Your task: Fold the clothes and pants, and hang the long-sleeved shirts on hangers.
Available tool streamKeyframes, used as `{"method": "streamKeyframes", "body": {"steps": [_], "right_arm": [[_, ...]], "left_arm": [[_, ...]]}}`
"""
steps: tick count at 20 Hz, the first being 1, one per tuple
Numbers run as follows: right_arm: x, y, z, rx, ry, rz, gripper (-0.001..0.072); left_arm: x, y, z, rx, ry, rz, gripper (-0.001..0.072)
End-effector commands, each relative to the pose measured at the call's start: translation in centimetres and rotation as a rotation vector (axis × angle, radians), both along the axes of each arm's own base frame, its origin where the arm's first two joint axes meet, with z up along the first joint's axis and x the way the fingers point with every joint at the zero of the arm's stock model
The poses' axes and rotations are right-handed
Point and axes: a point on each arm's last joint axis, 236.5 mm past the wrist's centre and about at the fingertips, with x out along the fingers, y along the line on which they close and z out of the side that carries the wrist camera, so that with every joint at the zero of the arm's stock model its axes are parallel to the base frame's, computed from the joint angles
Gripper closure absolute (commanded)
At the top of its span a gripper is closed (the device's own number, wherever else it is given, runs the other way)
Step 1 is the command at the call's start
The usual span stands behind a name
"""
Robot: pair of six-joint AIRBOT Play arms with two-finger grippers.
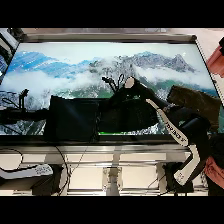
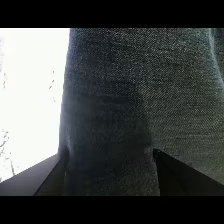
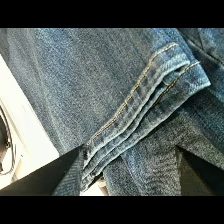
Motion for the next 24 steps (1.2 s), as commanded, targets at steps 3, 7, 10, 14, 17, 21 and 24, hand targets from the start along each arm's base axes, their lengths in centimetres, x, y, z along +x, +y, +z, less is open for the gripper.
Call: {"method": "streamKeyframes", "body": {"steps": [3, 7, 10, 14, 17, 21, 24], "right_arm": [[0.0, 0.0, 0.0, 0.001, 0.003, 0.000, 0.0101], [-0.1, 0.2, 0.1, 0.007, 0.007, -0.003, 0.0102], [-0.1, 0.3, 0.2, 0.012, 0.010, -0.005, 0.0102], [-0.4, 0.2, 0.2, 0.010, 0.020, 0.004, 0.0103], [-0.3, 0.2, 0.2, 0.011, 0.016, 0.000, 0.0102], [-0.3, 0.2, 0.2, 0.011, 0.016, 0.000, 0.0102], [-0.3, 0.2, 0.2, 0.011, 0.016, 0.000, 0.0102]], "left_arm": [[-1.1, -0.5, -1.6, 0.013, 0.060, -0.102, 0.0155], [-0.5, -1.8, -2.2, 0.057, 0.061, -0.194, 0.0214], [1.6, -2.3, -2.0, 0.111, 0.019, -0.212, 0.0228], [2.2, 0.9, 0.2, 0.200, 0.071, -0.197, 0.0165], [2.9, 2.4, 2.5, 0.220, 0.062, -0.200, 0.0116], [2.7, 1.5, 1.6, 0.191, 0.093, -0.231, 0.0113], [1.2, 0.4, -0.6, 0.151, 0.183, -0.290, 0.0113]]}}
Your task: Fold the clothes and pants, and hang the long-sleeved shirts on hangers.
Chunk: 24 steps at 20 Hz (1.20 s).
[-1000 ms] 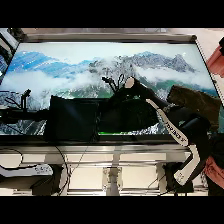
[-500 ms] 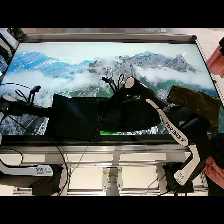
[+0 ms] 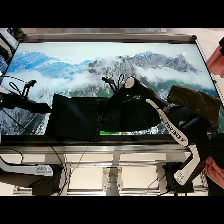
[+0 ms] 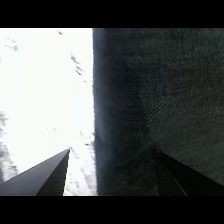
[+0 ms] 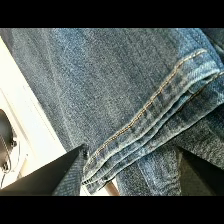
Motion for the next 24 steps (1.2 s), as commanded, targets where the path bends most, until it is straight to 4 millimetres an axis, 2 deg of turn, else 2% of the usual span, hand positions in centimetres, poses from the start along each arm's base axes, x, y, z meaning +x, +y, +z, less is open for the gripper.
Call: {"method": "streamKeyframes", "body": {"steps": [1, 7, 12, 13, 16, 17, 20, 22, 24], "right_arm": [[0.0, 0.0, 0.0, 0.000, 0.001, 0.002, 0.0102], [0.0, 0.0, 0.0, 0.000, 0.001, 0.001, 0.0104], [0.0, 0.0, 0.0, -0.001, 0.005, -0.004, 0.0105], [0.0, 0.0, 0.0, -0.001, 0.005, -0.003, 0.0105], [0.0, 0.0, 0.0, -0.002, 0.003, -0.005, 0.0106], [0.3, 0.0, -0.1, -0.004, -0.006, -0.011, 0.0107], [1.0, -0.4, -0.7, -0.031, -0.043, -0.018, 0.0109], [1.8, -0.6, -0.9, -0.041, -0.071, -0.034, 0.0118], [2.9, -1.3, -1.7, -0.087, -0.091, -0.083, 0.0139]], "left_arm": [[-1.2, -0.7, -1.7, -0.022, 0.085, -0.039, 0.0113], [-1.4, -1.9, -3.2, -0.045, 0.124, -0.071, 0.0114], [-1.4, -5.2, -4.6, -0.069, 0.159, -0.156, 0.0120], [-1.5, -5.9, -4.8, -0.071, 0.167, -0.175, 0.0185], [-1.6, -6.7, -4.5, -0.074, 0.173, -0.203, 0.0599], [-1.7, -6.7, -4.1, -0.080, 0.179, -0.212, 0.0661], [-1.3, -5.6, -1.4, -0.072, 0.176, -0.161, 0.0661], [-0.5, -5.0, 1.7, -0.052, 0.159, -0.076, 0.0661], [-0.1, -5.0, 5.4, -0.036, 0.099, -0.060, 0.0661]]}}
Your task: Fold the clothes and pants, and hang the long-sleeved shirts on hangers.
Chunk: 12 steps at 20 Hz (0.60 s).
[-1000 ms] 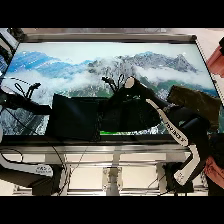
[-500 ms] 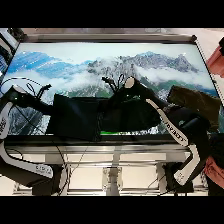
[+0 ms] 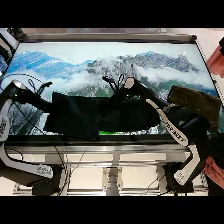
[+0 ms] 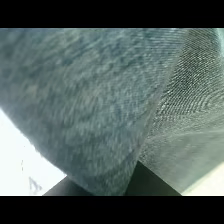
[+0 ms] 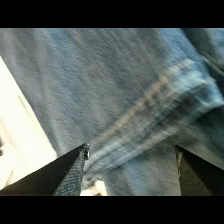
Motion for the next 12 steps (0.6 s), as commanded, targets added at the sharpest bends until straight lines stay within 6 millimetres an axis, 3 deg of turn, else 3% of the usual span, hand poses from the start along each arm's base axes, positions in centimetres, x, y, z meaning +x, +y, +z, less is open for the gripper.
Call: {"method": "streamKeyframes", "body": {"steps": [1, 4, 7, 9, 12], "right_arm": [[1.6, -0.9, -1.3, -0.064, -0.031, -0.058, 0.0139], [1.4, 0.8, -1.4, -0.051, -0.040, -0.032, 0.0158], [1.7, 3.4, 1.3, -0.019, -0.111, 0.022, 0.0174], [2.3, 3.0, 4.1, -0.025, -0.141, 0.065, 0.0175], [2.7, 0.3, 7.7, -0.064, -0.126, 0.112, 0.0175]], "left_arm": [[0.6, 0.0, 6.0, 0.016, -0.078, 0.068, 0.0661], [0.5, -0.5, 9.2, 0.044, -0.153, 0.092, 0.0661], [0.2, -2.2, 11.8, -0.016, -0.120, 0.228, 0.0661], [0.4, -4.8, 15.3, -0.147, -0.123, 0.299, 0.0661], [2.6, -8.0, 22.1, -0.357, -0.231, 0.390, 0.0662]]}}
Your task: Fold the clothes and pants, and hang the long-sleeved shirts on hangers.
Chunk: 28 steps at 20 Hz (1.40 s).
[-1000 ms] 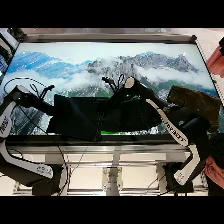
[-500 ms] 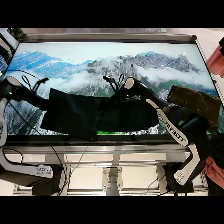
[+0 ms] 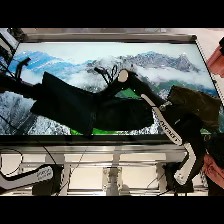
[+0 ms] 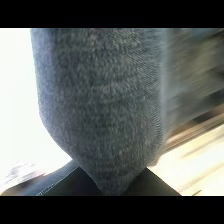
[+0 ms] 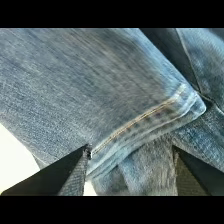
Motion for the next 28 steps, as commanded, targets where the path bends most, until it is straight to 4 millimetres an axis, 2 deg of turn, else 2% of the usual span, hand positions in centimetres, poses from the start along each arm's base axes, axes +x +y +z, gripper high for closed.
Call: {"method": "streamKeyframes", "body": {"steps": [1, 2, 3, 4, 5, 7, 8, 9, 10, 12, 15, 17, 19, 22, 24, 28], "right_arm": [[-0.2, -2.5, 3.3, -0.048, 0.026, 0.045, 0.0175], [-0.1, -2.8, 3.6, -0.050, 0.034, 0.040, 0.0213], [0.0, -2.8, 3.6, -0.047, 0.035, 0.038, 0.0321], [0.0, -2.3, 3.6, -0.037, 0.031, 0.037, 0.0375], [0.2, -1.6, 3.7, -0.024, 0.011, 0.032, 0.0400], [0.7, 0.4, 4.2, 0.010, -0.049, 0.018, 0.0404], [1.0, 1.4, 4.5, 0.029, -0.082, 0.008, 0.0406], [1.5, 2.3, 4.8, 0.047, -0.114, -0.005, 0.0450], [2.1, 2.8, 5.1, 0.063, -0.145, -0.021, 0.0528], [2.5, 2.7, 5.2, 0.068, -0.153, -0.032, 0.0514], [1.2, 0.6, 4.3, 0.012, -0.074, 0.007, 0.0498], [0.5, -1.5, 3.5, -0.041, -0.015, 0.030, 0.0497], [0.3, -3.7, 3.0, -0.082, 0.027, 0.039, 0.0497], [0.1, -6.6, 2.5, -0.127, 0.085, 0.047, 0.0498], [-0.2, -8.4, 2.4, -0.151, 0.117, 0.065, 0.0498], [-0.4, -11.1, 2.4, -0.176, 0.177, 0.063, 0.0498]], "left_arm": [[2.1, -4.0, 8.1, -0.269, -0.112, 0.120, 0.0662], [2.9, -4.6, 9.8, -0.333, -0.137, 0.151, 0.0662], [3.4, -5.1, 11.1, -0.389, -0.147, 0.177, 0.0662], [3.7, -5.4, 11.9, -0.428, -0.156, 0.190, 0.0662], [3.8, -5.7, 12.4, -0.455, -0.160, 0.189, 0.0662], [3.8, -6.0, 13.0, -0.494, -0.138, 0.207, 0.0662], [3.8, -6.0, 13.1, -0.500, -0.133, 0.210, 0.0662], [3.7, -6.1, 13.0, -0.502, -0.122, 0.217, 0.0662], [3.6, -6.0, 12.6, -0.492, -0.105, 0.226, 0.0662], [2.8, -5.1, 10.6, -0.417, -0.039, 0.238, 0.0662], [0.4, -2.3, 6.7, -0.246, 0.092, 0.264, 0.0662], [-1.4, -0.3, 5.3, -0.137, 0.174, 0.265, 0.0663], [-2.9, 2.2, 4.6, 0.011, 0.233, 0.275, 0.0663], [-2.2, 5.1, 5.4, 0.185, 0.216, 0.354, 0.0663], [-1.8, 5.9, 5.2, 0.279, 0.239, 0.394, 0.0663], [-0.8, 5.0, 2.3, 0.416, 0.297, 0.323, 0.0663]]}}
